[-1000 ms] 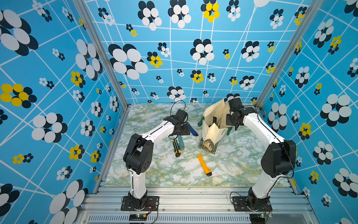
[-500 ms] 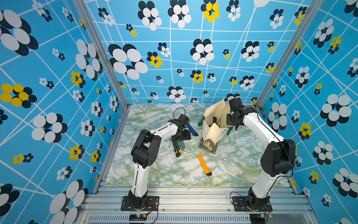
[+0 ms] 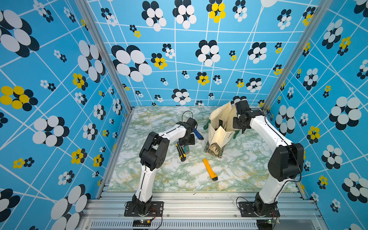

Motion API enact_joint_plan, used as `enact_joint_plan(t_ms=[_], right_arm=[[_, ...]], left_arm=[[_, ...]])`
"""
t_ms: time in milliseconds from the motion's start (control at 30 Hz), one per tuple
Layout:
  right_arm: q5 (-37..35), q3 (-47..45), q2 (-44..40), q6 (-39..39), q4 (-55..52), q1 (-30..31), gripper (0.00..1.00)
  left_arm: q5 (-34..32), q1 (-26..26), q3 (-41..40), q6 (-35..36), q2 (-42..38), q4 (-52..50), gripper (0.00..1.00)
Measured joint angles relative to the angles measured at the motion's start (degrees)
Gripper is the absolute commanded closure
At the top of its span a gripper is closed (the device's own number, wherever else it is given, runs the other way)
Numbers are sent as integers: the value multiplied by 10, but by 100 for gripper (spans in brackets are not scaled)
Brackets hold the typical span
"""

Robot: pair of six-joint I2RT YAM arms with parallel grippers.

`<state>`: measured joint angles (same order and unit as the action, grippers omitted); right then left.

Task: Place the art knife into the pouch
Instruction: Pick up the utility knife at the center of the board.

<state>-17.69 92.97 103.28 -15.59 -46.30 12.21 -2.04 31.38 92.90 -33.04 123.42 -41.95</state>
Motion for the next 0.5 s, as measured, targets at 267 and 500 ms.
enact_joint_plan(t_ms=[267, 500], right_arm=[[-2, 2, 8, 0, 0, -3, 100], [-2, 8, 10, 0, -7, -4, 100]], left_arm=[[-45, 14, 14, 18, 9, -46, 70], [-60, 14, 21, 30, 9, -67, 75]])
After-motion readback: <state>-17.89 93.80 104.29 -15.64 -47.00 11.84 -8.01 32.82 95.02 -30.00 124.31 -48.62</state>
